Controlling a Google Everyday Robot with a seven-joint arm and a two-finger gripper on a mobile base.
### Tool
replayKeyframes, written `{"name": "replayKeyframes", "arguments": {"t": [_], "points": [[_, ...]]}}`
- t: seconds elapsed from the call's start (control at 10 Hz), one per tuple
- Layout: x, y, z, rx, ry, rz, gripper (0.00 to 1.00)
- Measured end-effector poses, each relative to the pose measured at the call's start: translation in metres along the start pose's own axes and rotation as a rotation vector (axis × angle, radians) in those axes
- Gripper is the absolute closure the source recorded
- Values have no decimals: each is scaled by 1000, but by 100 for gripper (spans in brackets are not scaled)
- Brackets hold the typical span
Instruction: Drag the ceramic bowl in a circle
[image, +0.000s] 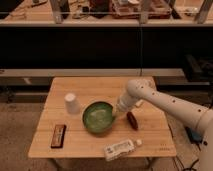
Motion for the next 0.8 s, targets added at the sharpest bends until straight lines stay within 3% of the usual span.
{"name": "replayKeyframes", "arguments": {"t": [0.2,0.4,0.8], "points": [[8,-1,0,-3,-1,-16,82],[11,6,-1,17,-6,41,98],[28,56,-14,43,-6,199,100]]}}
